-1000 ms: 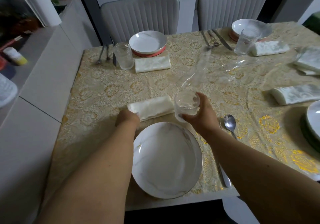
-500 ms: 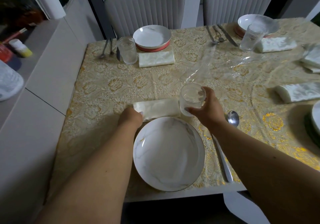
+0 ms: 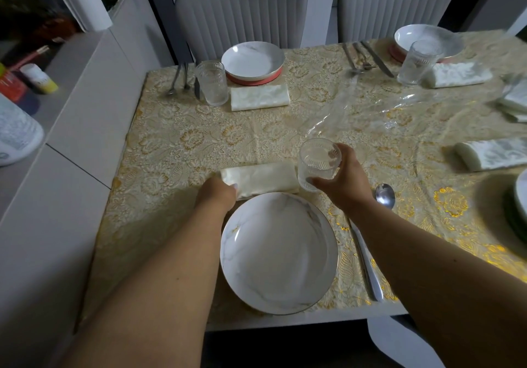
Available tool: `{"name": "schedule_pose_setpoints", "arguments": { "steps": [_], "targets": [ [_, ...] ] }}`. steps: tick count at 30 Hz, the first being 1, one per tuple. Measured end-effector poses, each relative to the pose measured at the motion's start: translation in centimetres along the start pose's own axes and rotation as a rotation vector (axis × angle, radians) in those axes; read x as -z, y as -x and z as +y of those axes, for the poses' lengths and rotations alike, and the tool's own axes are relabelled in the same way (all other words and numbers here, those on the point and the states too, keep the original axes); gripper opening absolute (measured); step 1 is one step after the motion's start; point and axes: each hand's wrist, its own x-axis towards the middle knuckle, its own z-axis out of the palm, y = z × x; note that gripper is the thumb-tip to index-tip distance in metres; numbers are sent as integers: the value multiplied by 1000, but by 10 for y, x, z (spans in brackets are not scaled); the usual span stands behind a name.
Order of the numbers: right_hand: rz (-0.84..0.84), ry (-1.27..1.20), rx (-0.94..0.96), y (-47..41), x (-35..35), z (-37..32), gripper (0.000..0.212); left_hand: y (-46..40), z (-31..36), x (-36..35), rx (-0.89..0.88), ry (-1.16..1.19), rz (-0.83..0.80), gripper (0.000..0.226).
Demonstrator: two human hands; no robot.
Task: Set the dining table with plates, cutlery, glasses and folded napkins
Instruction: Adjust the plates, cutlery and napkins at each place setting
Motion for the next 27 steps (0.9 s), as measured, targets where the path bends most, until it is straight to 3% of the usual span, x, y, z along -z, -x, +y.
{"name": "schedule_pose_setpoints", "arguments": {
  "steps": [27],
  "targets": [
    [23,63,-8,-5,10,8,86,-5,6,-9,4,62,-43,48]
  ]
}}
